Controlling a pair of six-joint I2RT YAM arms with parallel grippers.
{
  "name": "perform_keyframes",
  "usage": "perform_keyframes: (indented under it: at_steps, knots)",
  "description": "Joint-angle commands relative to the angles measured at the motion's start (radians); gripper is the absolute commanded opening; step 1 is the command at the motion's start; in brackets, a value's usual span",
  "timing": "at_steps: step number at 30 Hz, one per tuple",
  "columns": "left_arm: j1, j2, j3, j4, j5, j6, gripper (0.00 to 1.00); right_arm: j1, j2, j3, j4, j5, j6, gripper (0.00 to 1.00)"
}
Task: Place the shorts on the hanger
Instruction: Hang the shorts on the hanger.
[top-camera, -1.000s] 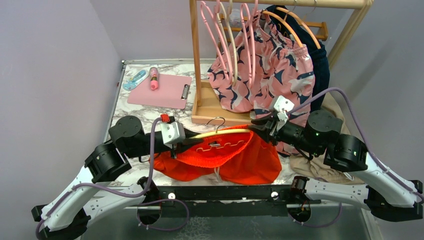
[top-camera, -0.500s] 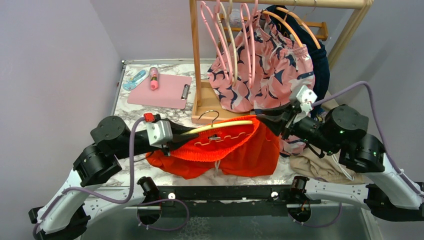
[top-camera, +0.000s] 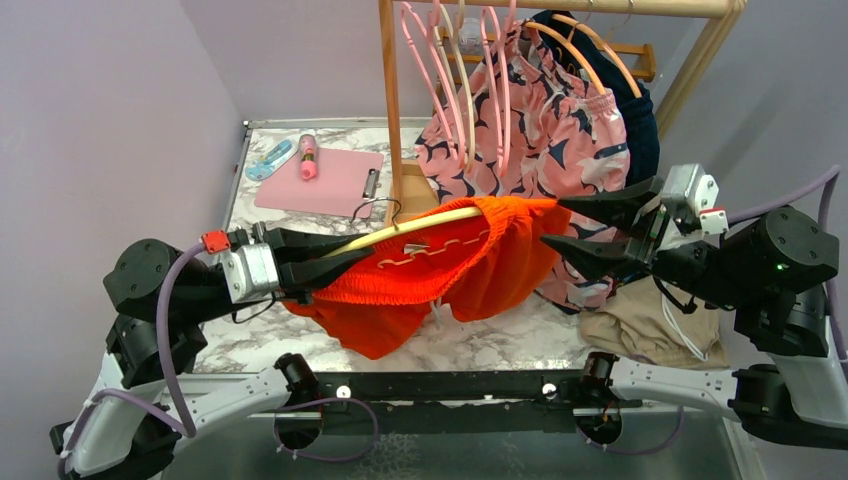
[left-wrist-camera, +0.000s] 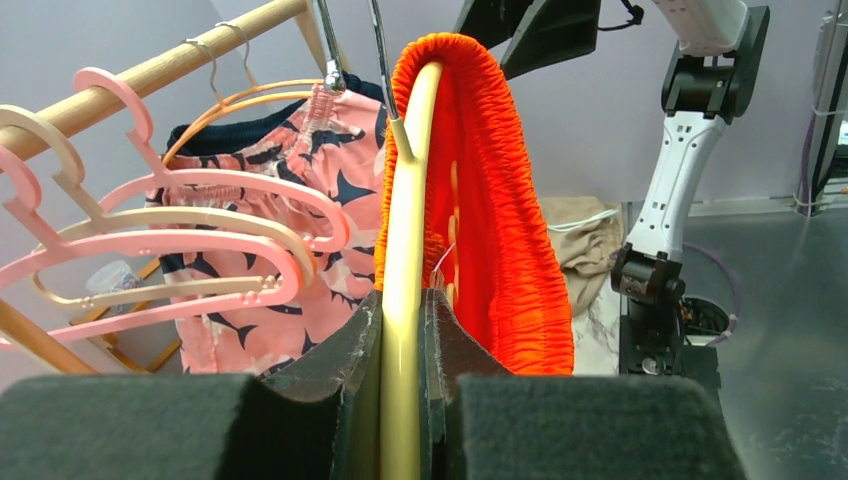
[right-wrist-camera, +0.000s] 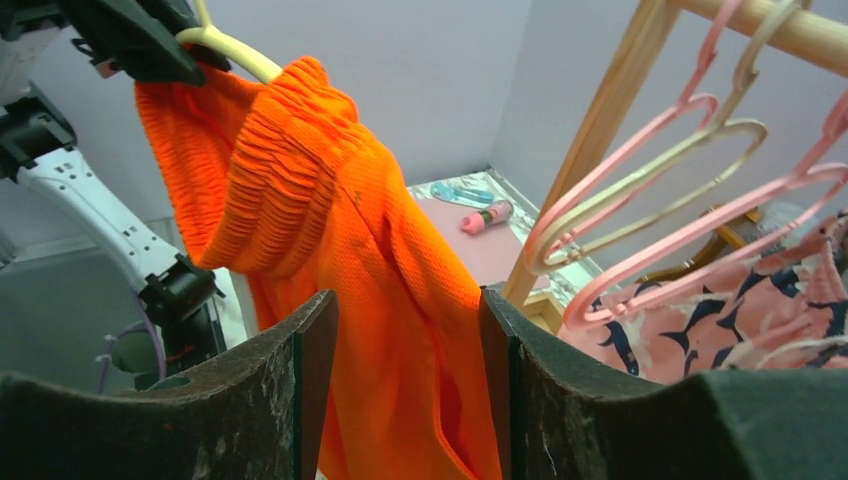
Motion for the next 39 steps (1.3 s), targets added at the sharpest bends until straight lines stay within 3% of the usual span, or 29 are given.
perform_keyframes:
  at_steps: [1,16,25,32,39]
  knots:
    - [0.002,0.013,0.022,0.12,0.024,-0.002,0.0,-0.003,0.028,0.019,0.03,-0.119,-0.035,0.57]
    - [0.002,0.033,-0.058,0.068,0.113,-0.034,0.0,-0.003,0.069,-0.009,0.113,-0.212,-0.019,0.57]
    - [0.003,0.039,-0.089,0.06,0.161,-0.043,0.0,-0.003,0.112,-0.051,0.025,-0.286,-0.046,0.55]
    - [0.003,0.01,-0.111,0.045,0.162,-0.043,0.0,-0.003,0.056,-0.144,-0.003,-0.22,-0.044,0.43]
    - [0.003,-0.023,-0.128,0.038,0.142,-0.041,0.0,-0.004,-0.002,-0.209,-0.016,-0.155,-0.02,0.38]
